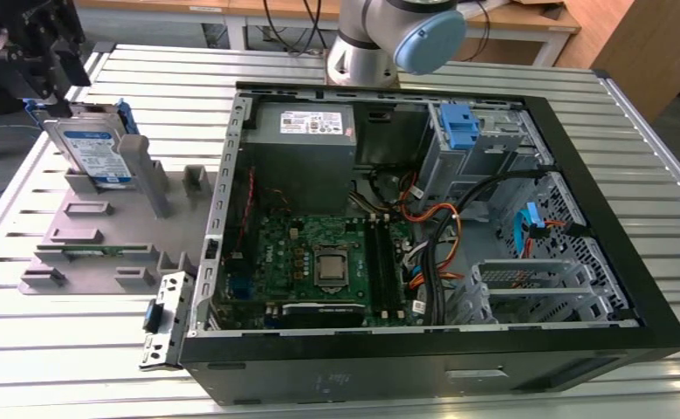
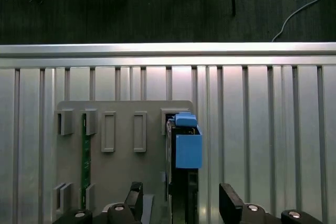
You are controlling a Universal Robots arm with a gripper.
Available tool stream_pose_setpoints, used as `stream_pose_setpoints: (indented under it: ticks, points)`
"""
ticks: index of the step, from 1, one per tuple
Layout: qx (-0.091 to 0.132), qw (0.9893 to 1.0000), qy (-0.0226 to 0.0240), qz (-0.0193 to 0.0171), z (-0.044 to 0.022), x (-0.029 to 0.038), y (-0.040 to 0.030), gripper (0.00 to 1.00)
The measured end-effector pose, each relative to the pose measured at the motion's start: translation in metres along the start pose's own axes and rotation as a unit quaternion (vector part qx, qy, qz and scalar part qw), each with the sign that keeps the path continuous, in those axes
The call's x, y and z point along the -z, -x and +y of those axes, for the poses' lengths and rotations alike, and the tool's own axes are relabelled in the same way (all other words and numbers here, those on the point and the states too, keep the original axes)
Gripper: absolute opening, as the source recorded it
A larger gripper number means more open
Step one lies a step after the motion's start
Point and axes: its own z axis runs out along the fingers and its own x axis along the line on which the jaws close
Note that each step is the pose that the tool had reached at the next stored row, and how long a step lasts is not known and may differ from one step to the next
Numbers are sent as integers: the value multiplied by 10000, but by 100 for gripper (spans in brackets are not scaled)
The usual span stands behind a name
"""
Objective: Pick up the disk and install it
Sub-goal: 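Pick up the disk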
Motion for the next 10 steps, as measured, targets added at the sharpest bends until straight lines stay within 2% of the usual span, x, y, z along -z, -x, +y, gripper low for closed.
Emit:
stream_pose_setpoints:
  ticks: [1, 2, 5, 10]
  points:
    - [0, 10000, 0, 0, 0, 0, 0, 64]
    - [0, 10000, 0, 0, 0, 0, 0, 70]
    - [0, 10000, -5, -1, -1, -14, 0, 70]
    - [1, 10000, -15, 5, 6, -103, -2, 70]
